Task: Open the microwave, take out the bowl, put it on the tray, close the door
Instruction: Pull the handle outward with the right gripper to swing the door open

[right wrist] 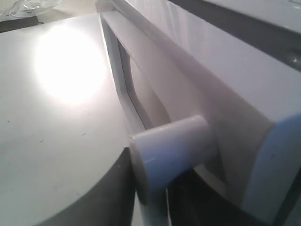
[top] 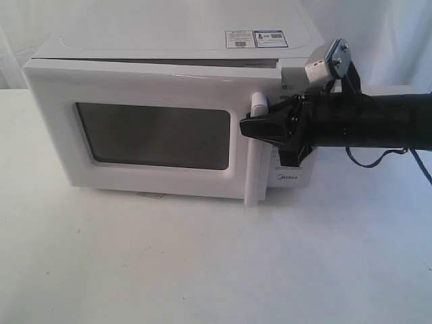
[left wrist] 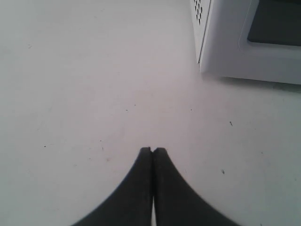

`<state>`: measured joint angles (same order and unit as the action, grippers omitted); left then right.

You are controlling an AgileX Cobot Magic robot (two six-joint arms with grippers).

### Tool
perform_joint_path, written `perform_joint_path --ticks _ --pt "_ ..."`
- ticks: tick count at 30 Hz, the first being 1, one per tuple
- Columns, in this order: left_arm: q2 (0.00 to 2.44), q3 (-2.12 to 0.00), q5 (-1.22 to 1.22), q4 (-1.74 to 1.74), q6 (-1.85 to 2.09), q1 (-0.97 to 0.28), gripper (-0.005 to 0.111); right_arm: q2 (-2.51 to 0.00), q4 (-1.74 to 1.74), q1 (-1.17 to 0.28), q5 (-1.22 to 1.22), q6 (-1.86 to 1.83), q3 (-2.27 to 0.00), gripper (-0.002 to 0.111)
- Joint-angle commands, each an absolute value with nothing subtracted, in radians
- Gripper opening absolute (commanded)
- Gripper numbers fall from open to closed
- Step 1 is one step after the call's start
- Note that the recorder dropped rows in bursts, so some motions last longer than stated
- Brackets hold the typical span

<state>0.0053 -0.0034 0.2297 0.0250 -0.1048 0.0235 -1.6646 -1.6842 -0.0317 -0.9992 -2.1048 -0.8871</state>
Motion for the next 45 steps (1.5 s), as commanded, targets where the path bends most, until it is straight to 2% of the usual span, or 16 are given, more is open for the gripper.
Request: perform_joint_path --ticks 1,19,23,28,30,41,45 --pt "0.000 0.000 0.232 0.023 -0.106 0.028 0.000 -1.673 -1.744 -0.040 -1.129 -2.062 -0.852 0.000" --pt "0.000 0.000 0.232 0.023 -0.106 0.028 0.000 -1.560 -1.644 -0.040 -1.221 -2.044 -0.754 0.001" --pt "0.000 0.000 0.232 0.023 -0.106 0.028 0.000 -1.545 -1.627 -0.040 -1.221 -2.044 -0.732 0.013" --pt "0.000 0.000 0.232 0.023 -0.106 0.028 0.000 -1.534 -1.606 -0.040 -1.221 -2.004 -0.720 0.039" --pt "0.000 0.000 0.232 0.023 -0.106 0.028 0.000 -1.532 -1.585 -0.040 -1.221 -1.974 -0.720 0.044" --pt "0.000 0.000 0.232 0.023 -0.106 0.028 0.000 -1.446 -1.394 -0.038 -1.221 -1.767 -0.720 0.044" --pt "0.000 0.000 0.232 0.023 -0.106 0.028 0.000 -1.383 -1.386 -0.037 -1.221 -1.727 -0.720 0.036"
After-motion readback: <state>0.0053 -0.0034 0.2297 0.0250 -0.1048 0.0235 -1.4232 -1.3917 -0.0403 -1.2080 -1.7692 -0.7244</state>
